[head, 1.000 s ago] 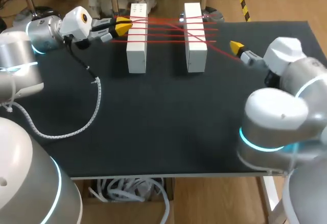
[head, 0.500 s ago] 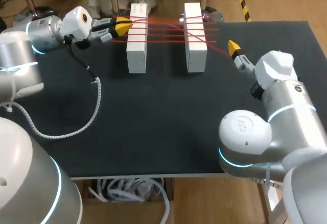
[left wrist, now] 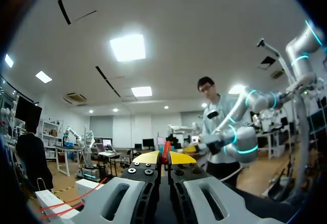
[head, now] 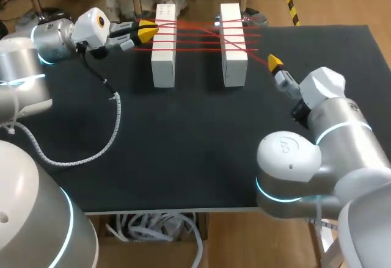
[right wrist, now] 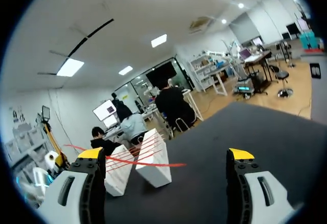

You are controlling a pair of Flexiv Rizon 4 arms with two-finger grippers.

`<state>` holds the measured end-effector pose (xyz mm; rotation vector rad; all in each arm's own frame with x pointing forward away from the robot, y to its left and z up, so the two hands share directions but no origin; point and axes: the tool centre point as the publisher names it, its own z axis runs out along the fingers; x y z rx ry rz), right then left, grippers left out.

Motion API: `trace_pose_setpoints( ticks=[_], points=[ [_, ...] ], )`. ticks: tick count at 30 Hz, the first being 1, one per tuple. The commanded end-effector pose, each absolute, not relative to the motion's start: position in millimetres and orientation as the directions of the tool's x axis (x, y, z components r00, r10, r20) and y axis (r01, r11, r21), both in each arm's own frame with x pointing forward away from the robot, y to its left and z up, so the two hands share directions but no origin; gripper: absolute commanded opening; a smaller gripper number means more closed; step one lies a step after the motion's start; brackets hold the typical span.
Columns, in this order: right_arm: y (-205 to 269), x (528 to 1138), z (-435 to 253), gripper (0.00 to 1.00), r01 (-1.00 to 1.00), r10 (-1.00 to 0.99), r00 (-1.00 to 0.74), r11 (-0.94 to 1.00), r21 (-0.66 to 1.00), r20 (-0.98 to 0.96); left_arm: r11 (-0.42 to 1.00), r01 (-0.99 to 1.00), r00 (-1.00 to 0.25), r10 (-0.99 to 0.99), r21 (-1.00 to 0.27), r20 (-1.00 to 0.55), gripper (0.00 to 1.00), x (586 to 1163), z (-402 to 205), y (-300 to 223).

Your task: Grab the tape and strap the tape.

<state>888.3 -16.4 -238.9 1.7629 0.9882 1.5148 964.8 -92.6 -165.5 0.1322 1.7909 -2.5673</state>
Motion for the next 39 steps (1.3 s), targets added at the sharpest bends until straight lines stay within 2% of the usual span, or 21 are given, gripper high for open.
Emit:
trace_pose_setpoints(
  ticks=[1,4,6,21,23,27,33,39],
  points=[
    [-11.3,874.9,-225.3,1.0,0.445,0.53,0.268,-0.809,0.385,0.805,-0.348,0.054,-0.996,0.045,-0.936,-0.074,0.0,965.8,-166.1,-92.2],
    [-8.7,872.7,-229.1,1.0,0.463,0.469,0.296,-0.832,0.305,0.832,-0.348,0.054,-0.996,0.045,-0.936,-0.074,0.0,965.8,-166.1,-92.2],
    [-4.9,870.8,-234.6,1.0,0.417,0.519,0.265,-0.822,0.389,0.812,-0.348,0.054,-0.996,0.045,-0.936,-0.074,0.0,965.8,-166.1,-92.2],
    [-4.9,870.8,-234.6,1.0,0.417,0.519,0.265,-0.822,0.389,0.812,-0.348,0.054,-0.996,0.045,-0.936,-0.074,0.0,965.8,-166.1,-92.2],
    [-3.9,871.5,-237.5,1.0,0.386,0.417,0.359,-0.881,0.274,0.835,-0.348,0.054,-0.996,0.045,-0.936,-0.074,0.0,965.8,-166.1,-92.2],
    [-0.9,866.6,-236.3,1.0,0.287,0.258,0.275,-0.942,0.177,0.926,-0.348,0.054,-0.996,0.045,-0.936,-0.074,0.0,965.8,-166.1,-92.2],
    [10.5,857.3,-236.6,1.0,0.169,0.137,0.122,-0.979,0.116,0.983,-0.348,0.054,-0.996,0.045,-0.936,-0.074,0.0,965.8,-166.1,-92.2],
    [22.5,856.4,-232.5,1.0,0.03,0.052,0.108,-0.998,0.049,0.993,-0.348,0.054,-0.996,0.045,-0.936,-0.074,0.0,965.8,-166.1,-92.2]
  ],
)
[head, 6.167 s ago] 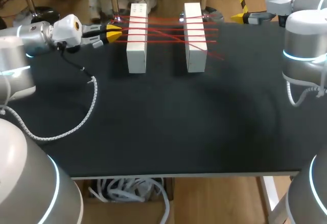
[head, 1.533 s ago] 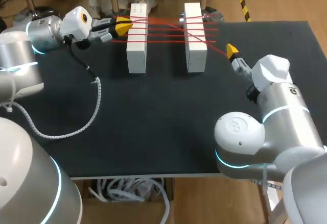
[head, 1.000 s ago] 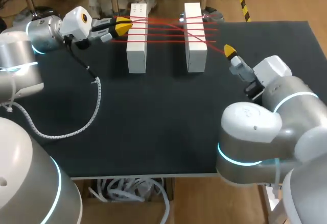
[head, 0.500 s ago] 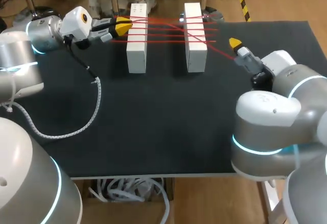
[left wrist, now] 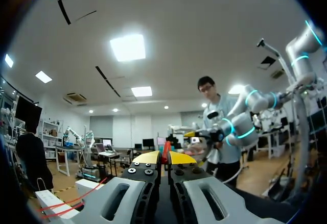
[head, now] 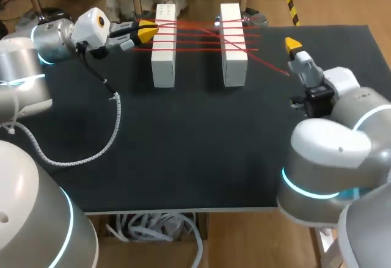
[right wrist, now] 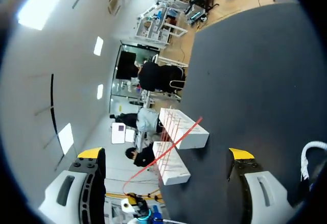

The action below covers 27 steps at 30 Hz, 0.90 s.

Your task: Grab the tape and strap the tape.

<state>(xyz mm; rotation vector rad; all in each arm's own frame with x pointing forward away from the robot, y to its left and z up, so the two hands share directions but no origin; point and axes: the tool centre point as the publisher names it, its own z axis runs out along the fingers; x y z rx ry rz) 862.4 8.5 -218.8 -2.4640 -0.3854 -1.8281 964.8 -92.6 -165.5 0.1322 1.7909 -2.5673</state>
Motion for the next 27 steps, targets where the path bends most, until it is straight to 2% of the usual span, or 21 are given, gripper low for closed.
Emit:
trace_pose_setpoints(
  ticks=[1,11,27],
  points=[
    [24.3,856.6,-232.0,1.0,0.008,0.041,0.116,-0.999,0.04,0.992,-0.348,0.054,-0.996,0.045,-0.936,-0.074,0.0,965.8,-166.1,-92.2],
    [38.0,875.0,-234.1,1.0,-0.136,-0.112,0.286,-0.988,-0.075,0.952,-0.348,0.054,-0.996,0.045,-0.936,-0.074,0.0,965.8,-166.1,-92.2],
    [48.5,898.1,-233.4,1.0,-0.222,-0.22,0.282,-0.962,-0.159,0.934,-0.348,0.054,-0.996,0.045,-0.936,-0.074,0.0,965.8,-166.1,-92.2]
  ],
)
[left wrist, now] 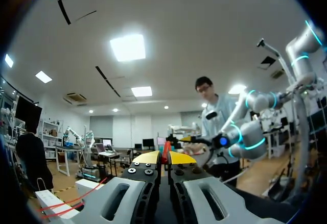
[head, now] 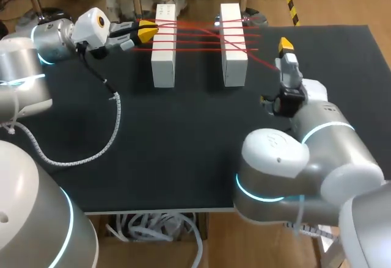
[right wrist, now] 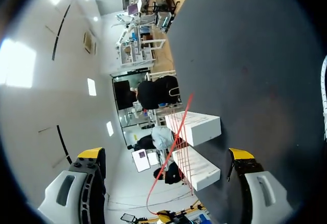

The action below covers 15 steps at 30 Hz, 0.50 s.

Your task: Grab the tape and strap the tape.

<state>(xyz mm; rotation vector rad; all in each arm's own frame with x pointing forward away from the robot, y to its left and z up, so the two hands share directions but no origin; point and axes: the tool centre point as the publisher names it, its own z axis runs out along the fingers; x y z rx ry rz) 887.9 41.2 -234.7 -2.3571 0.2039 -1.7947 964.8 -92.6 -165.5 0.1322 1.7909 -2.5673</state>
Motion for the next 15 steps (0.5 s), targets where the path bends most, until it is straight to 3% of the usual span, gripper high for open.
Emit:
trace_pose_setpoints(
  ticks=[1,15],
  points=[
    [49.5,901.1,-235.1,1.0,-0.225,-0.225,0.282,-0.961,-0.163,0.933,-0.348,0.054,-0.996,0.045,-0.936,-0.074,0.0,965.8,-166.1,-92.2],
    [49.9,931.7,-244.0,1.0,-0.212,-0.231,0.224,-0.96,-0.184,0.947,-0.348,0.054,-0.996,0.045,-0.936,-0.074,0.0,965.8,-166.1,-92.2]
  ],
)
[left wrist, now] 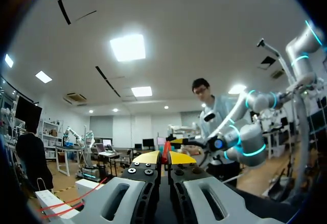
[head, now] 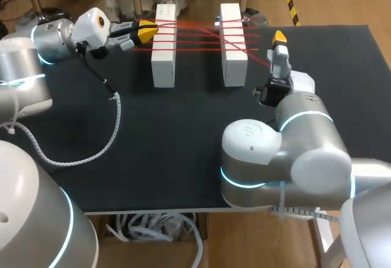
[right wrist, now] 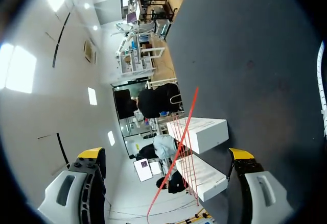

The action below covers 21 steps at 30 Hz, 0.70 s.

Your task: Grab the tape and strap the tape.

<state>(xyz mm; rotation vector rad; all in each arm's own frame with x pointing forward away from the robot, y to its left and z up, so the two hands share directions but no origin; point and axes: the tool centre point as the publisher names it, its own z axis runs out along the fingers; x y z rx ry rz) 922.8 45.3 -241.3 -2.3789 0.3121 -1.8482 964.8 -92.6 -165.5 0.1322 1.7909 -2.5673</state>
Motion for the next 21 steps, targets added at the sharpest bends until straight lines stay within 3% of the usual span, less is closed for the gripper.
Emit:
trace_pose_setpoints(
  ticks=[1,2,3,4,6,10,12,21],
  points=[
    [49.4,933.2,-243.6,0.95,-0.212,-0.232,0.223,-0.959,-0.185,0.947,-0.348,0.054,-0.996,0.045,-0.936,-0.074,0.0,965.8,-166.1,-92.2],
    [49.0,935.5,-243.1,0.71,-0.213,-0.234,0.222,-0.959,-0.187,0.947,-0.348,0.054,-0.996,0.045,-0.936,-0.074,0.0,965.8,-166.1,-92.2],
    [48.8,937.9,-242.7,0.65,-0.213,-0.236,0.218,-0.959,-0.189,0.947,-0.348,0.054,-0.996,0.045,-0.936,-0.074,0.0,965.8,-166.1,-92.2],
    [48.3,940.6,-241.8,0.47,-0.213,-0.237,0.216,-0.958,-0.191,0.947,-0.348,0.054,-0.996,0.045,-0.936,-0.074,0.0,965.8,-166.1,-92.2],
    [47.9,943.7,-240.5,0.42,-0.212,-0.237,0.214,-0.958,-0.192,0.948,-0.348,0.054,-0.996,0.045,-0.936,-0.074,0.0,965.8,-166.1,-92.2],
    [46.3,944.7,-237.1,0.4,-0.19,-0.232,0.217,-0.963,-0.192,0.948,-0.348,0.054,-0.996,0.045,-0.936,-0.074,0.0,965.8,-166.1,-92.2],
    [44.8,943.5,-235.5,0.32,-0.187,-0.231,0.217,-0.963,-0.192,0.948,-0.348,0.054,-0.996,0.045,-0.936,-0.074,0.0,965.8,-166.1,-92.2],
    [38.8,938.5,-235.0,0.33,-0.177,-0.223,0.227,-0.967,-0.185,0.948,-0.348,0.054,-0.996,0.045,-0.936,-0.074,0.0,965.8,-166.1,-92.2]
  ],
)
